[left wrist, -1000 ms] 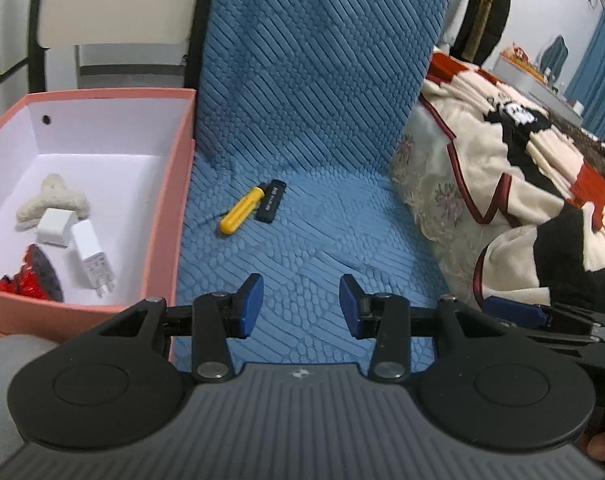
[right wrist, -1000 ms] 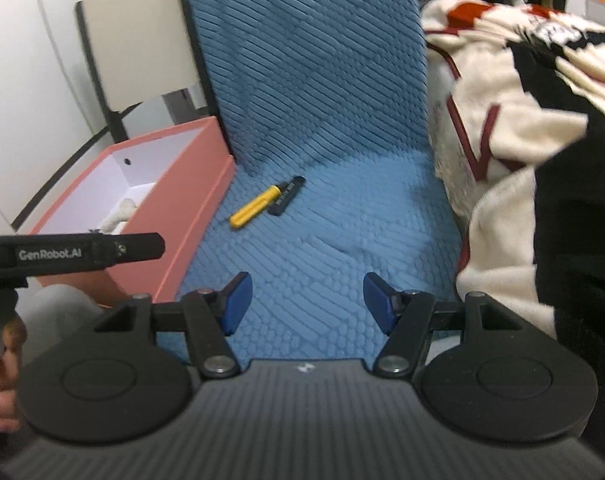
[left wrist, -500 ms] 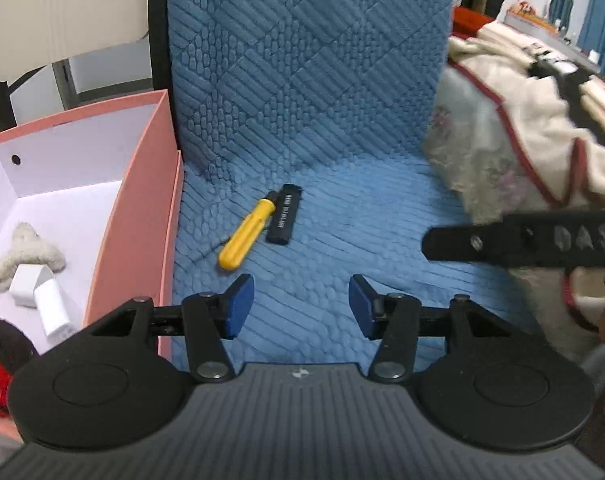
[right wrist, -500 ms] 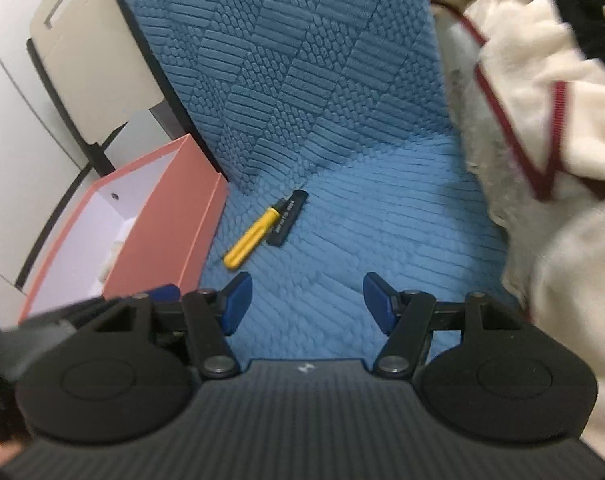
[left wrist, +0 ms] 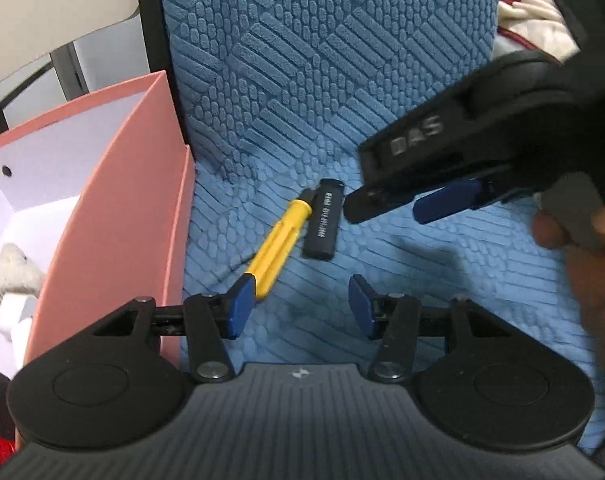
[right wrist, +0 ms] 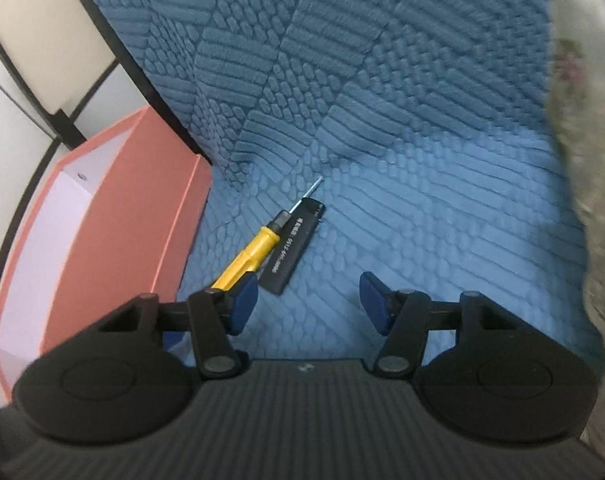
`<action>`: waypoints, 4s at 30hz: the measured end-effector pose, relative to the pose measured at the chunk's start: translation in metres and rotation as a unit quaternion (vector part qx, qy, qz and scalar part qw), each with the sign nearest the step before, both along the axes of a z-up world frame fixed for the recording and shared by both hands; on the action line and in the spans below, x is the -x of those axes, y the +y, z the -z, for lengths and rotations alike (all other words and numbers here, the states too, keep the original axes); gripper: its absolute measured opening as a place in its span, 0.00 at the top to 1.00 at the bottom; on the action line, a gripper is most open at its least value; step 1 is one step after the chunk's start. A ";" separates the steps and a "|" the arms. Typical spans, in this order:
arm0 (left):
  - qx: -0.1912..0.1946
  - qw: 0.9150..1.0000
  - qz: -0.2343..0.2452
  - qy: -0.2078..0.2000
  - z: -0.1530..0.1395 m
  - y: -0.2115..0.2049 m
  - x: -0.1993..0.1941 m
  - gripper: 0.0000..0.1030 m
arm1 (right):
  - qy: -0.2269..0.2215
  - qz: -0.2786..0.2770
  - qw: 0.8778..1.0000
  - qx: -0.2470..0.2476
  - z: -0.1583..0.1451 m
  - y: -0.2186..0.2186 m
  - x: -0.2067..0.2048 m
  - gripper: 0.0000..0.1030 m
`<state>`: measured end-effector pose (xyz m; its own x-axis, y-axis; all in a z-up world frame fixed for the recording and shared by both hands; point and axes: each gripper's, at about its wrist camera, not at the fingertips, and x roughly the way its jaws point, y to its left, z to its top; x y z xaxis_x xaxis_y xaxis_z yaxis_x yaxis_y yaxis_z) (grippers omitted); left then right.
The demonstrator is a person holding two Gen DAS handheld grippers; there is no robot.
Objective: Organize rigid objects
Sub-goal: 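Grasp the yellow screwdriver with left tool while right tool grasps the black stick, then lift the yellow screwdriver with left tool while right tool lifts the black stick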
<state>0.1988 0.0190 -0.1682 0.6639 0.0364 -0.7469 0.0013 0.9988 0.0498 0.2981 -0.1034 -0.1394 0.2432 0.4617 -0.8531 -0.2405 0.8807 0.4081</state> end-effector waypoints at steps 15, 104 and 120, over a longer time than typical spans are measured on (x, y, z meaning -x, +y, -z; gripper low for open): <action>-0.012 0.999 -0.035 0.003 0.019 0.010 -0.018 0.54 | 0.007 -0.047 0.998 0.037 0.029 0.040 -0.025 0.49; 0.136 0.988 -0.014 0.071 0.006 0.005 0.054 0.67 | 0.061 0.087 0.992 0.066 0.003 -0.042 0.122 0.80; 0.139 0.988 -0.012 0.062 0.009 0.006 0.039 0.67 | 0.009 0.075 0.991 0.111 -0.009 -0.040 0.127 0.89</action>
<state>0.1596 0.0254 -0.1771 0.5681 -0.1682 -0.8056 -0.0328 0.9735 -0.2264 0.1715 -0.1435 -0.1303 0.2786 0.2212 -0.9346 -0.0953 0.9747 0.2023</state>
